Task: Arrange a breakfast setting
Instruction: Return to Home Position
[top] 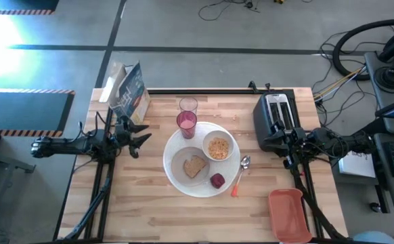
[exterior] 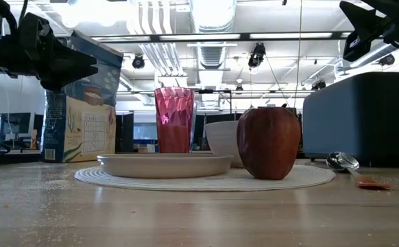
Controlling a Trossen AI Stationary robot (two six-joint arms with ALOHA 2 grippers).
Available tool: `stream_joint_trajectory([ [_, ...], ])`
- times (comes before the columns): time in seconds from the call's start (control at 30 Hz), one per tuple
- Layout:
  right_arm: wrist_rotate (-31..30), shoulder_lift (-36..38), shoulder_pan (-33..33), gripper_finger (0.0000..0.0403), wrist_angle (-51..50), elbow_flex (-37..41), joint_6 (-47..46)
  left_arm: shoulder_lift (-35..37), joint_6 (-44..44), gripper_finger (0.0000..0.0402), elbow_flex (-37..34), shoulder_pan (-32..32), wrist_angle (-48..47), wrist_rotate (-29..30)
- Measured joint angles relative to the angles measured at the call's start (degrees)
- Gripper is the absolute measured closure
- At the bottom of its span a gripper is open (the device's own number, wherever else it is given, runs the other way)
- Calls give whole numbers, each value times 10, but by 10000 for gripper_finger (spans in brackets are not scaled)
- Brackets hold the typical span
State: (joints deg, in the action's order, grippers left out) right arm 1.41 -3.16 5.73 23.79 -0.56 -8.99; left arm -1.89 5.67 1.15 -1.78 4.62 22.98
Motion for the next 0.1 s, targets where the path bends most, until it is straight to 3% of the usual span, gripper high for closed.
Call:
stream_joint_trajectory([
  [0.1,0,0,0,296,0,0,0,0,0,225,0,0,0,0],
])
